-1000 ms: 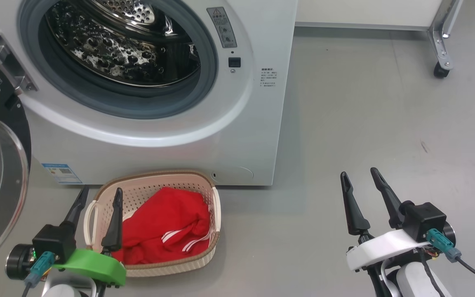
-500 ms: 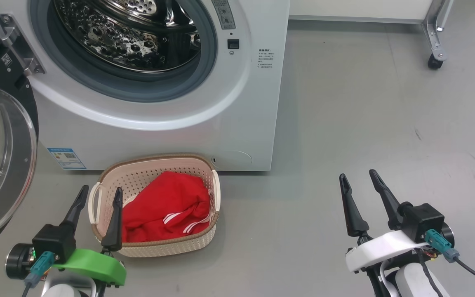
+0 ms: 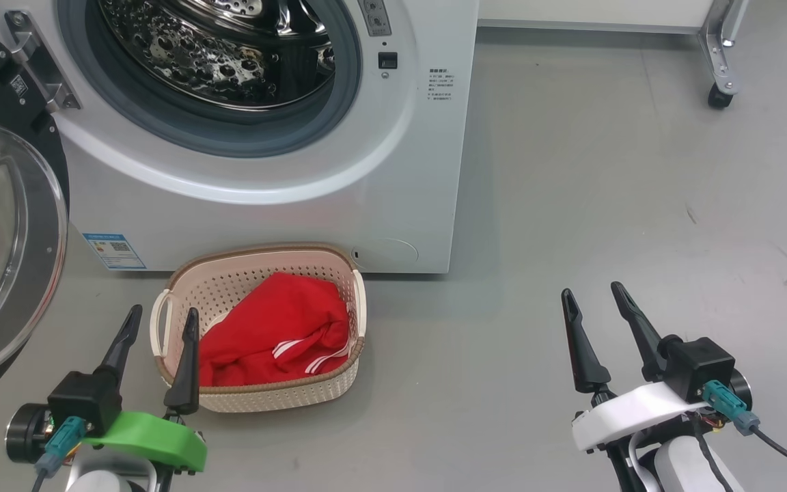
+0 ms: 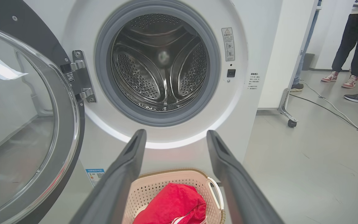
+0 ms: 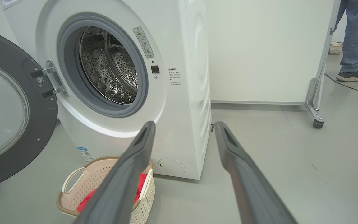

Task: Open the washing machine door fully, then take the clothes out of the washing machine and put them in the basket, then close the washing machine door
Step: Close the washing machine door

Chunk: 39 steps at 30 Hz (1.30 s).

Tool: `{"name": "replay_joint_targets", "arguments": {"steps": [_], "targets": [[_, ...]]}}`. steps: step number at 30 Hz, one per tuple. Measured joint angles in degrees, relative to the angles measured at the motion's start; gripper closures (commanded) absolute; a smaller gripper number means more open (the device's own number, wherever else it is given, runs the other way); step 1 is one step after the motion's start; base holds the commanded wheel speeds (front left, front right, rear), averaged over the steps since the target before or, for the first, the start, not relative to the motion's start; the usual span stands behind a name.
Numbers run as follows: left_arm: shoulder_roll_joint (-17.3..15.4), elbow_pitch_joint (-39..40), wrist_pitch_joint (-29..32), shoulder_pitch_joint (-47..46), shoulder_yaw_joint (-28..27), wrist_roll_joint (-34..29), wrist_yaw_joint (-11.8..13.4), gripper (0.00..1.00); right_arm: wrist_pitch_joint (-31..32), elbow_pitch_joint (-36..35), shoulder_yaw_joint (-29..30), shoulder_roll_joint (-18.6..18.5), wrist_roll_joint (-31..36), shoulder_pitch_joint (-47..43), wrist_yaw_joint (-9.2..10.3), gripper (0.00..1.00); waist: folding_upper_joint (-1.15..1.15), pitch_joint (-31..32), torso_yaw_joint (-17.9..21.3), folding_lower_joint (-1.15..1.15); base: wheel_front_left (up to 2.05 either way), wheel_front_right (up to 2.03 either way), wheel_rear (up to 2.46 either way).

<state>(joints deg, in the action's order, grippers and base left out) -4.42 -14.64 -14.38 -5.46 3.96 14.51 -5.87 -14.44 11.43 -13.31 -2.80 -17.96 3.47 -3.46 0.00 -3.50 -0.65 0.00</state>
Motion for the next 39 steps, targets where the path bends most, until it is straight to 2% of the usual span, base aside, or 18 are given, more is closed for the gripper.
{"name": "replay_joint_targets", "arguments": {"steps": [39], "targets": [[0.32,0.34,0.00,0.18,-0.30,-0.24,0.00,0.00,0.00,-0.01,0.12,0.01,0.00,0.28,0.01,0.00,0.00,-1.03,-0.16,0.00,-0.10,0.10,0.00]]}}
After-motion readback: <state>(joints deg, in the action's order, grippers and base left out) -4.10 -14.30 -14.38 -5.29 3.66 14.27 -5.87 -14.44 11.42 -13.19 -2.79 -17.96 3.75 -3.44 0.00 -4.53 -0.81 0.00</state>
